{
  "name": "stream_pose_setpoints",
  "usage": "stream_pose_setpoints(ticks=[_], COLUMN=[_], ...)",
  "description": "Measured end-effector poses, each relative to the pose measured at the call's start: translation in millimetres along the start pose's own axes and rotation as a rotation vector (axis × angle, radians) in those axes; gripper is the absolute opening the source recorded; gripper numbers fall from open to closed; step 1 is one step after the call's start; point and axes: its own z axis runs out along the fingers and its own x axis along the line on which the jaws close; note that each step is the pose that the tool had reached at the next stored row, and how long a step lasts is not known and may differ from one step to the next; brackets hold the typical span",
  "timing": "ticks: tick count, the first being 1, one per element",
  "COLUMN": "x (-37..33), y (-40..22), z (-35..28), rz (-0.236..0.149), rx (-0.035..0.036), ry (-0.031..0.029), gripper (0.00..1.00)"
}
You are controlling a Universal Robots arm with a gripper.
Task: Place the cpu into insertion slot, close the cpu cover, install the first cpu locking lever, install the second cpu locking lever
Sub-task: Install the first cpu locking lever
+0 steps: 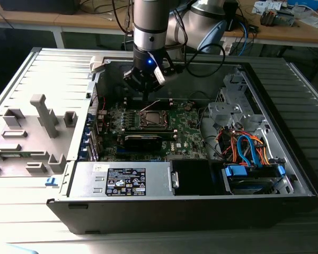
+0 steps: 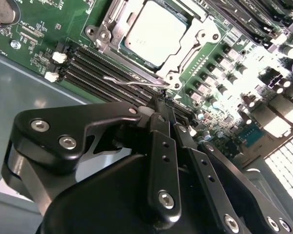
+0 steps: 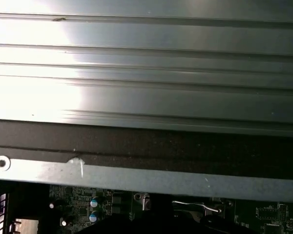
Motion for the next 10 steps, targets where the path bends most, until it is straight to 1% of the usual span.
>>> stream_pose_setpoints(ticks=[2,10], x=[-1.4,-3.2], y=[-0.1,-0.3], z=[0.9,5.0], rz=[0.000,-0.012], rx=[0.0002,0.0014], ry=[0.0000,0.0002], gripper=[0.11,0.11])
